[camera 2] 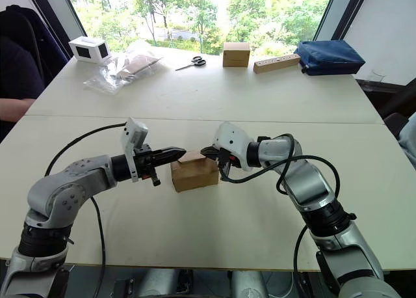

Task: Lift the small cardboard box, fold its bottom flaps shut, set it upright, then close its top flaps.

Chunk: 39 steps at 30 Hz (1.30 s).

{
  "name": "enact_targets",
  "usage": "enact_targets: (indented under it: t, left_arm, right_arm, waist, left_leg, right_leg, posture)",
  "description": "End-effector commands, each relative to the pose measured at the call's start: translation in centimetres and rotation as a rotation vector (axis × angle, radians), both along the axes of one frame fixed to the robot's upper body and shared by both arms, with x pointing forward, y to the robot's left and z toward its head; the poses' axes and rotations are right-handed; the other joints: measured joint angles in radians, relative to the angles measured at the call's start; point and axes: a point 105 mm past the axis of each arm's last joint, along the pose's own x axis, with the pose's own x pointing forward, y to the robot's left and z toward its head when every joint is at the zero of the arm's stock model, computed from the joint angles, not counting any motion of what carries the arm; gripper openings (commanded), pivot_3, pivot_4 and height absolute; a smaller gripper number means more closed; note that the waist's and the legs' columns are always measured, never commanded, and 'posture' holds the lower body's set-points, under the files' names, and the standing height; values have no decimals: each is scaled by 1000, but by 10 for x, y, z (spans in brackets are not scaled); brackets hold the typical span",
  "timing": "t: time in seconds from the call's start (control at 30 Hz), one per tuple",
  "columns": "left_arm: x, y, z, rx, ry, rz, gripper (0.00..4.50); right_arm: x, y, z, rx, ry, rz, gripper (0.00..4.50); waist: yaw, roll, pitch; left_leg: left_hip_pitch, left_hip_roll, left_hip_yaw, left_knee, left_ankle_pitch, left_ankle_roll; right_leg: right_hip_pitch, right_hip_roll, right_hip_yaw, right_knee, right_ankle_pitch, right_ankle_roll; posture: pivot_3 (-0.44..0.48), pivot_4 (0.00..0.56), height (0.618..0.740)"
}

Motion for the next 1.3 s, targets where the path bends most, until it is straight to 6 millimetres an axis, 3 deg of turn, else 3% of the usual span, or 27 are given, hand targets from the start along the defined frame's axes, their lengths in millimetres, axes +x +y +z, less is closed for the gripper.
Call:
enact_targets:
  t: [0.03,0.33,0.63,0.73,0.87,1.03,1.17,1.3]
  left_arm:
    - [-3,-3,2,36,-56,-7,126]
    - [-4,-10,-22,152,-44,-52,126]
    - [-2,-9,-21,139,-60,-42,126]
    - [3,-6,-8,77,-97,-2,126]
    - [6,8,28,-35,-202,87,126]
    - [1,30,40,-63,-154,78,126]
    - [-3,49,39,-16,-122,126,126]
    - [-20,64,22,69,-58,126,126]
  right_arm:
    - [-3,5,5,0,-35,28,0]
    - [0,3,-19,-121,-15,22,0]
    - [2,5,-20,-129,-24,18,0]
    - [4,5,-11,-75,-38,8,0]
    - [5,-2,23,151,-84,-30,0]
    - [-3,-21,57,397,-63,-103,0]
    - [-17,-39,56,467,28,-164,0]
    - [-32,-59,41,445,104,-241,0]
  waist:
    - [-1,0,0]
    - [0,0,0]
    - [-1,0,0]
    - [-1,0,0]
    - [-1,0,0]
    - [-1,0,1]
    - [0,0,1]
    - [-1,1,1]
  left_leg:
    - [0,0,0,0,0,0]
    - [0,0,0,0,0,0]
    - [0,0,0,0,0,0]
    - [0,0,0,0,0,0]
    - [0,1,0,0,0,0]
    - [0,1,0,-1,0,0]
    - [0,1,0,-1,0,0]
    - [0,1,0,-4,0,0]
  right_leg:
    - [0,0,0,0,0,0]
    - [0,0,0,-1,0,0]
    - [0,0,0,-1,0,0]
    - [0,0,0,-1,0,0]
    - [0,0,0,-1,0,0]
    - [0,0,0,-1,1,2]
    - [0,0,0,-2,0,1]
    - [0,-3,0,-4,0,0]
  posture:
    - [0,150,740]
    - [0,150,740]
    - [0,150,740]
    - [0,150,740]
    - [0,150,740]
    - [0,150,740]
    - [0,150,740]
    - [0,150,740]
